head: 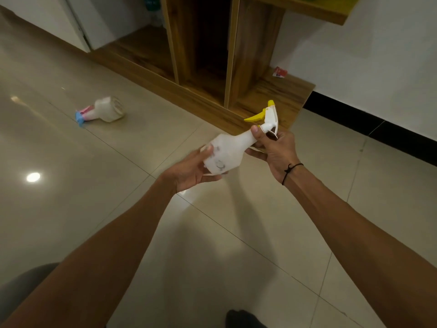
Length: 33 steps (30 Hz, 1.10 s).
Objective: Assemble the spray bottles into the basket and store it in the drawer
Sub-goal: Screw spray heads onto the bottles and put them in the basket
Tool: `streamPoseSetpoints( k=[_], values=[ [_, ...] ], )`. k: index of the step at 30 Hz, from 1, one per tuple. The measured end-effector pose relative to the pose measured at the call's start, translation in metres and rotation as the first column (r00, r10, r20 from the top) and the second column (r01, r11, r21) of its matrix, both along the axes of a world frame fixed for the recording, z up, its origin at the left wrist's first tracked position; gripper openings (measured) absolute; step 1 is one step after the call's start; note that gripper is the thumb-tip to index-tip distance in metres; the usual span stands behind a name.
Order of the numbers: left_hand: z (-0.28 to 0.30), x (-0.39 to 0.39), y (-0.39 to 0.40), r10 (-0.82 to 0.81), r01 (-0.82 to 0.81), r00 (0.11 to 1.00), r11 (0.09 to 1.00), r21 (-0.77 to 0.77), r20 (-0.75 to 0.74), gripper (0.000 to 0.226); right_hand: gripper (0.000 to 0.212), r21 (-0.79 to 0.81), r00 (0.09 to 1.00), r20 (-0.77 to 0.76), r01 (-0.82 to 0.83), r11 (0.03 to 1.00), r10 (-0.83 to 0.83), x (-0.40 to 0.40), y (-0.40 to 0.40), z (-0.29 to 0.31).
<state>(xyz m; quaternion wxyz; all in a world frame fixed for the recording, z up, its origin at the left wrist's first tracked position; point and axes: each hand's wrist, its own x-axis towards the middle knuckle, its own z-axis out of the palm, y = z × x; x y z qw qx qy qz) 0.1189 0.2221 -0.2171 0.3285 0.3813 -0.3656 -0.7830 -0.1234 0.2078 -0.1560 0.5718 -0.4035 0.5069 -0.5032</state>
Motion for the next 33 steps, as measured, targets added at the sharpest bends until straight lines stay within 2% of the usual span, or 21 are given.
streamPoseSetpoints(
  k=[2, 3, 7, 9, 11, 14, 19, 22, 26, 33],
  values=[
    [-0.006, 0.000, 0.001, 0.083, -0.086, 0.996, 0.993, -0.086, -0.036, 0.082, 0.023, -0.004, 1.000, -0.008, 0.002, 1.000, -0.002, 0.000, -0.001, 0.004],
    [-0.009, 0.001, 0.001, 0.080, -0.086, 0.993, 0.994, -0.073, -0.082, 0.086, 0.023, -0.007, 1.000, -0.014, -0.008, 1.000, 0.008, 0.000, -0.001, 0.006],
    [-0.001, 0.005, 0.002, -0.104, 0.126, 0.982, 0.983, 0.136, -0.158, 0.095, 0.034, -0.004, 0.996, -0.047, -0.081, 0.997, 0.080, -0.002, -0.004, 0.017],
    [-0.003, 0.004, -0.002, -0.078, 0.092, 0.986, 0.992, 0.091, -0.148, 0.086, 0.038, -0.001, 0.995, -0.046, -0.093, 0.996, 0.093, -0.003, -0.008, 0.023],
    [-0.005, -0.001, -0.008, 0.025, -0.028, 0.998, 0.998, -0.058, -0.057, 0.083, 0.038, -0.002, 0.996, -0.045, -0.080, 0.997, 0.080, -0.004, -0.011, 0.025],
    [-0.002, -0.014, -0.014, 0.180, -0.137, 0.969, 0.961, -0.242, 0.168, 0.094, 0.033, -0.011, 0.997, -0.066, -0.042, 0.999, 0.041, -0.003, -0.019, 0.026],
    [0.014, -0.018, -0.018, 0.314, -0.192, 0.892, 0.914, -0.357, 0.326, 0.097, 0.028, 0.018, 0.997, -0.073, 0.011, 1.000, -0.009, 0.012, -0.036, 0.044],
    [0.041, -0.015, -0.013, 0.388, -0.226, 0.836, 0.888, -0.401, 0.388, 0.096, 0.026, 0.068, 0.996, -0.084, 0.050, 0.996, -0.044, 0.028, -0.036, 0.072],
    [0.097, -0.015, 0.000, 0.472, -0.306, 0.775, 0.862, -0.404, 0.420, 0.097, 0.047, 0.110, 0.990, -0.125, 0.073, 0.991, -0.059, 0.050, -0.034, 0.134],
    [0.241, -0.017, -0.002, 0.562, -0.351, 0.658, 0.818, -0.456, 0.501, 0.096, 0.039, 0.100, 0.976, -0.219, 0.008, 0.995, 0.014, 0.067, -0.043, 0.287]
  ],
)
